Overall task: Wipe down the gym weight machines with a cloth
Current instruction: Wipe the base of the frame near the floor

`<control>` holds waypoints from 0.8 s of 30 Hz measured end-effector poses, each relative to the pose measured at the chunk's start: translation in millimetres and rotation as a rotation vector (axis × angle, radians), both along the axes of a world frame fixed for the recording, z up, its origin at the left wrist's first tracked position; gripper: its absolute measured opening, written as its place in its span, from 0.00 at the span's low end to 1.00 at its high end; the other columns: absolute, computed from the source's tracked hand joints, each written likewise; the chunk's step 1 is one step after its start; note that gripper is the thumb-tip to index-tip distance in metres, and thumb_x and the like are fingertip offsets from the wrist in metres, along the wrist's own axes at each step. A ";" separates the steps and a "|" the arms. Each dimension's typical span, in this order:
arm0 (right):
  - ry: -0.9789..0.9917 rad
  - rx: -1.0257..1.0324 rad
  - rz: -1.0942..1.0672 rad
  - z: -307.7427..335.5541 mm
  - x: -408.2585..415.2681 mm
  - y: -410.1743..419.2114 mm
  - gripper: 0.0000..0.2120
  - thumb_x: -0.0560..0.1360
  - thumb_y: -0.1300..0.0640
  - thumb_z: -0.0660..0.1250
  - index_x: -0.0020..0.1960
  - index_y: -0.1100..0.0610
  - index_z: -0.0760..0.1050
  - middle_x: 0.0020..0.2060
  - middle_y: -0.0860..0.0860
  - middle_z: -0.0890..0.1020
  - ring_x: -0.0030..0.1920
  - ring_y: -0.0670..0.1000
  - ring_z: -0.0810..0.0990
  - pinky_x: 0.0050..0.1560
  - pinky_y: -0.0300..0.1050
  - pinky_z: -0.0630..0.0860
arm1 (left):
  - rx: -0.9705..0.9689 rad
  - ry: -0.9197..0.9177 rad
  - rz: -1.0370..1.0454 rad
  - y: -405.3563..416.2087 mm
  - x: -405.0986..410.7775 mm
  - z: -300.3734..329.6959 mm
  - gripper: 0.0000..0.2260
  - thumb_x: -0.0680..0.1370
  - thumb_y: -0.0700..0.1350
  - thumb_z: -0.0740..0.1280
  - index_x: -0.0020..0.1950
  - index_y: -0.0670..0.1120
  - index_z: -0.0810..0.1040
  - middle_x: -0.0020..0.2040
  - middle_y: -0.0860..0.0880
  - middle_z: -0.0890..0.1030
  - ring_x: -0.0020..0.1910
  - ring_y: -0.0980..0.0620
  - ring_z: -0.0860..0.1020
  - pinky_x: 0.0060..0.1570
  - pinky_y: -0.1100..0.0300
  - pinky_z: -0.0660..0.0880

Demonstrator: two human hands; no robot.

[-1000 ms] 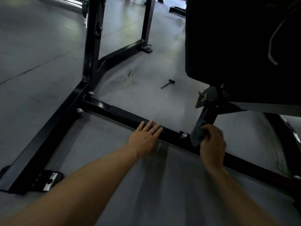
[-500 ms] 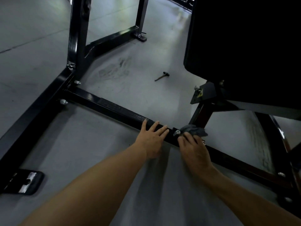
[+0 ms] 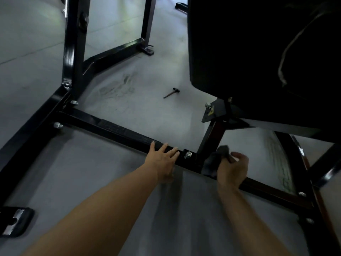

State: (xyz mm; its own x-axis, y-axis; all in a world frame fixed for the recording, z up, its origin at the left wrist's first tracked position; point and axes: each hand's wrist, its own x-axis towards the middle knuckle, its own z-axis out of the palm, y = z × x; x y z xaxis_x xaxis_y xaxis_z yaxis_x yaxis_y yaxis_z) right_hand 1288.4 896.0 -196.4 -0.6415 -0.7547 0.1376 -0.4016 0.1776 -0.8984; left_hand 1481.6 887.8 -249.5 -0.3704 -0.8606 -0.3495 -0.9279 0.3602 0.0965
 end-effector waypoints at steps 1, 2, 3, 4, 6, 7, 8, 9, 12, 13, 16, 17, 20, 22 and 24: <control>-0.138 -0.061 -0.051 7.8 7.0 -9.6 0.14 0.77 0.62 0.71 0.60 0.58 0.71 0.41 0.48 0.78 0.37 0.45 0.78 0.34 0.37 0.75 | 0.001 0.005 -0.003 0.0 -0.5 1.9 0.38 0.82 0.60 0.59 0.84 0.50 0.41 0.84 0.52 0.41 0.82 0.43 0.40 0.75 0.29 0.44; -0.227 -0.114 -0.056 15.0 16.2 -21.0 0.17 0.75 0.60 0.75 0.59 0.57 0.71 0.43 0.49 0.79 0.37 0.44 0.78 0.36 0.38 0.78 | 0.004 0.018 0.003 -0.2 0.1 2.2 0.37 0.83 0.58 0.58 0.84 0.50 0.41 0.84 0.52 0.41 0.82 0.43 0.41 0.75 0.29 0.44; -0.270 -0.145 -0.053 20.6 23.5 -33.1 0.19 0.73 0.59 0.77 0.58 0.55 0.71 0.45 0.50 0.80 0.39 0.45 0.78 0.41 0.41 0.80 | 0.004 0.029 0.009 -0.6 -0.8 2.5 0.36 0.83 0.57 0.58 0.84 0.50 0.42 0.84 0.52 0.42 0.82 0.43 0.41 0.75 0.29 0.43; -0.294 -0.154 -0.056 26.9 30.2 -45.7 0.22 0.71 0.58 0.79 0.57 0.55 0.70 0.48 0.50 0.79 0.41 0.47 0.78 0.47 0.44 0.81 | 0.005 0.041 0.019 -1.1 -1.5 1.4 0.35 0.82 0.56 0.57 0.84 0.50 0.42 0.84 0.53 0.42 0.82 0.43 0.41 0.75 0.28 0.43; -0.323 -0.121 -0.099 38.9 35.2 -70.4 0.27 0.69 0.58 0.81 0.58 0.58 0.67 0.52 0.53 0.77 0.47 0.51 0.77 0.53 0.46 0.79 | 0.009 0.051 0.028 -2.4 -1.7 -1.6 0.36 0.82 0.55 0.57 0.84 0.51 0.42 0.84 0.53 0.41 0.82 0.44 0.40 0.75 0.29 0.41; -0.342 -0.099 -0.121 43.3 33.4 -81.0 0.29 0.68 0.59 0.81 0.59 0.60 0.66 0.55 0.55 0.76 0.50 0.52 0.77 0.55 0.47 0.79 | 0.005 0.046 0.024 -2.5 -1.4 -2.9 0.36 0.81 0.55 0.57 0.84 0.51 0.42 0.84 0.53 0.41 0.82 0.44 0.39 0.75 0.29 0.41; -0.364 -0.083 -0.131 46.8 29.6 -88.3 0.30 0.67 0.60 0.81 0.60 0.61 0.67 0.56 0.56 0.76 0.51 0.53 0.76 0.55 0.46 0.78 | 0.002 0.042 0.017 -2.7 -1.0 -3.2 0.36 0.81 0.56 0.57 0.84 0.51 0.41 0.84 0.53 0.41 0.82 0.44 0.39 0.75 0.29 0.41; -0.368 -0.064 -0.138 45.0 22.8 -95.0 0.30 0.67 0.61 0.81 0.61 0.63 0.67 0.56 0.56 0.76 0.51 0.53 0.76 0.54 0.44 0.78 | 0.006 0.045 0.013 -3.1 -0.7 -3.8 0.36 0.81 0.56 0.58 0.84 0.51 0.41 0.83 0.53 0.41 0.82 0.43 0.39 0.75 0.29 0.41; -0.331 -0.033 -0.116 33.7 4.3 -101.8 0.27 0.67 0.58 0.82 0.58 0.66 0.73 0.53 0.55 0.80 0.50 0.52 0.79 0.40 0.33 0.78 | -0.001 0.030 0.005 -2.7 -0.6 -3.5 0.36 0.81 0.56 0.57 0.84 0.51 0.41 0.83 0.53 0.40 0.82 0.43 0.39 0.75 0.29 0.41; -0.268 -0.004 -0.109 29.8 0.0 -103.3 0.27 0.65 0.54 0.83 0.56 0.65 0.75 0.51 0.55 0.82 0.48 0.52 0.81 0.37 0.33 0.78 | -0.003 0.023 0.006 -2.9 1.3 -2.7 0.36 0.81 0.55 0.57 0.84 0.51 0.41 0.83 0.53 0.40 0.82 0.44 0.39 0.75 0.30 0.42; -0.170 0.048 -0.065 29.0 -11.8 -101.2 0.25 0.65 0.49 0.83 0.53 0.60 0.78 0.47 0.52 0.82 0.44 0.49 0.80 0.40 0.38 0.76 | 0.005 0.031 0.009 -3.3 1.6 -0.8 0.36 0.82 0.55 0.58 0.84 0.51 0.41 0.83 0.53 0.41 0.82 0.44 0.40 0.76 0.30 0.42; -0.184 0.062 -0.056 28.4 -17.8 -100.2 0.23 0.65 0.49 0.83 0.52 0.59 0.78 0.47 0.52 0.82 0.43 0.49 0.81 0.39 0.38 0.76 | 0.008 0.032 0.009 -2.6 1.2 0.3 0.37 0.81 0.55 0.59 0.84 0.51 0.42 0.84 0.53 0.41 0.82 0.44 0.40 0.75 0.30 0.43; -0.217 0.037 -0.046 29.3 -24.1 -90.5 0.17 0.69 0.53 0.81 0.51 0.58 0.79 0.47 0.55 0.84 0.42 0.50 0.83 0.38 0.41 0.79 | 0.007 0.035 0.022 -3.6 0.0 2.6 0.36 0.81 0.55 0.59 0.84 0.50 0.43 0.84 0.53 0.42 0.82 0.43 0.41 0.75 0.29 0.44; -0.060 0.008 -0.017 25.8 -21.8 -73.5 0.14 0.75 0.55 0.76 0.56 0.58 0.77 0.48 0.54 0.83 0.43 0.50 0.81 0.42 0.43 0.79 | -0.008 0.021 0.029 -2.8 -2.8 6.0 0.36 0.81 0.56 0.59 0.84 0.49 0.44 0.84 0.52 0.44 0.82 0.42 0.43 0.74 0.27 0.46; 0.177 0.024 0.137 11.2 -23.6 -49.5 0.13 0.79 0.59 0.70 0.62 0.58 0.74 0.49 0.54 0.82 0.44 0.51 0.80 0.43 0.45 0.78 | -0.024 -0.014 0.037 1.6 -12.6 9.1 0.37 0.81 0.57 0.59 0.84 0.46 0.46 0.84 0.48 0.45 0.82 0.37 0.44 0.72 0.25 0.49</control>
State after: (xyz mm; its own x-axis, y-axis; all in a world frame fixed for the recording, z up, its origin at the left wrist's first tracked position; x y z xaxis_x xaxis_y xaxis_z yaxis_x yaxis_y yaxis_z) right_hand 1264.8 846.6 -185.1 -0.5006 -0.8374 0.2197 -0.5741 0.1312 -0.8082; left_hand 1469.1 889.3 -240.4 -0.3337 -0.8817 -0.3336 -0.9417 0.3281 0.0748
